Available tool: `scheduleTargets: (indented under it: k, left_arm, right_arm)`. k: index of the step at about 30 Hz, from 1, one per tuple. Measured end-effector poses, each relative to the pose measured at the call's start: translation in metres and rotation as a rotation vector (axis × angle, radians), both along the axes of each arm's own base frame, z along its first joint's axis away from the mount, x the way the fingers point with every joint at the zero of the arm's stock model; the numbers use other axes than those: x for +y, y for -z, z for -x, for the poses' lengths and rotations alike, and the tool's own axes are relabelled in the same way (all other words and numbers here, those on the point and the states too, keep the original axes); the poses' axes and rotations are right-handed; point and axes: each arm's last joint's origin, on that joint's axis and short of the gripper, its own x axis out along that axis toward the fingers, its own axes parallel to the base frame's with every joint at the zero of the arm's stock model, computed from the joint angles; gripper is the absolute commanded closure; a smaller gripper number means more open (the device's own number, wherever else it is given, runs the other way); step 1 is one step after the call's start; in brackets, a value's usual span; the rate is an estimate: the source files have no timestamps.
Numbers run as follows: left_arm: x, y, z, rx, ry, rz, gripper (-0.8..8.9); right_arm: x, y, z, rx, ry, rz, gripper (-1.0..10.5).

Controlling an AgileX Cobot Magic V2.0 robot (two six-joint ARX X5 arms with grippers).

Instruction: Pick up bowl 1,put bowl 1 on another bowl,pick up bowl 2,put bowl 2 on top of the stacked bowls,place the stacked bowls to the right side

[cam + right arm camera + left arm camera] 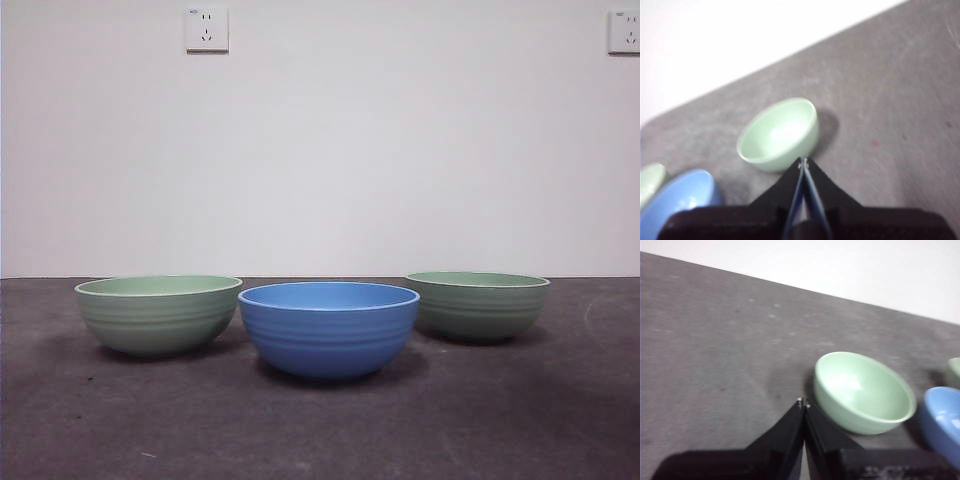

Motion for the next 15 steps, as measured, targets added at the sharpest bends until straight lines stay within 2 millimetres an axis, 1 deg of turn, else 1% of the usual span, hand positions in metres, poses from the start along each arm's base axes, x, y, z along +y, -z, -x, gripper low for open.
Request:
scheduleTargets:
  k: [3, 5, 9, 15]
  left_arm:
    - [-0.001, -0.018, 0.004, -0.016, 0.031, 0.029, 8.21]
    - [-0.002, -0.028, 0.007, -0.015, 0.056, 0.04, 8.21]
    - [-0.004, -0.047, 0.009, 0.027, 0.117, 0.055, 8.21]
    - [-0.007, -0.072, 0.008, 0.139, 0.259, 0.049, 8.21]
  right_arm:
    - [0.001, -0.018, 0.001, -0.014, -0.02, -0.008, 9.6]
    - [0.001, -0.029, 0.002, 0.01, -0.038, -0.013, 9.6]
    - [0.003, -0.049, -0.001, 0.108, -0.102, -0.004, 9.6]
    - [0.008, -0.084, -0.008, 0.28, -0.268, 0.061, 9.6]
